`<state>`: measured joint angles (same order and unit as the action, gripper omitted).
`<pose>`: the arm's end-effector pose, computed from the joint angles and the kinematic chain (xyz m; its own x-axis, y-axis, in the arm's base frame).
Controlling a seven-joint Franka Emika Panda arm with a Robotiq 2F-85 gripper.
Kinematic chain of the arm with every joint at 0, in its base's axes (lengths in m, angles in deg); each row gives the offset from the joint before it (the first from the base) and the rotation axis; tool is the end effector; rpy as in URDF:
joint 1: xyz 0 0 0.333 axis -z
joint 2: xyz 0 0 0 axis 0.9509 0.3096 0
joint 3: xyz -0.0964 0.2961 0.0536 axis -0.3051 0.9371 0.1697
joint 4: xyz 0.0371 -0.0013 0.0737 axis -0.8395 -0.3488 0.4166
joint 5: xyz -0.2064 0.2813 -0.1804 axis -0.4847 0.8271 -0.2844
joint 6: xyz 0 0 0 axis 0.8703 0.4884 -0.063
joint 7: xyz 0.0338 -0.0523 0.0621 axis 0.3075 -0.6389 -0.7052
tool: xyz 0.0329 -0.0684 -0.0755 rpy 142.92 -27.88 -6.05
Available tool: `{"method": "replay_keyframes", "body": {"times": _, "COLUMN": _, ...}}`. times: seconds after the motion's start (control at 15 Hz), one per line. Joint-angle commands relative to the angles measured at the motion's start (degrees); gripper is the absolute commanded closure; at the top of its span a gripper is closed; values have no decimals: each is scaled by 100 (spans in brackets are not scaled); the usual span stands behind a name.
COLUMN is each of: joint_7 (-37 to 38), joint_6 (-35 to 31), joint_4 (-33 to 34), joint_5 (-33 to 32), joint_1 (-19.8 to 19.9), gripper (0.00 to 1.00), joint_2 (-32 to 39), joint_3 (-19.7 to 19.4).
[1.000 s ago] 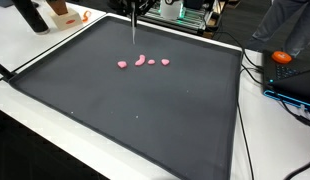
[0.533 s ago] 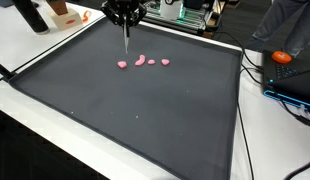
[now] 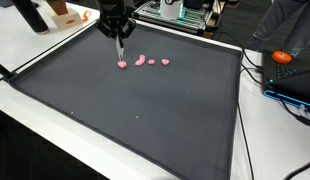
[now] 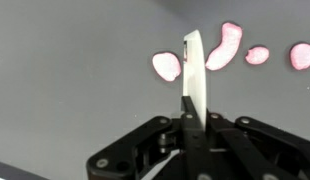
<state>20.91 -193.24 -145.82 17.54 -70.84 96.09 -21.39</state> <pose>0.5896 0.0230 0.3064 0.8821 0.4700 -0.0310 0.4709 -0.8817 0.0302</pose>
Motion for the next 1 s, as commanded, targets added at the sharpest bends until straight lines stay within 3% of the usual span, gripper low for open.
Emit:
{"method": "replay_keyframes", "body": {"times": 0.0, "joint_7": -139, "joint_6": -262, "joint_4": -134, "joint_5": 203, "joint_1": 120, "gripper": 99, "joint_2": 179, "joint_3": -1}}
{"method": "replay_keyframes", "body": {"times": 0.93, "joint_7": -5, "joint_6": -409, "joint_4": -168, "joint_5": 104, "joint_1": 246, "gripper": 99, "joint_2": 665, "joint_3": -90}}
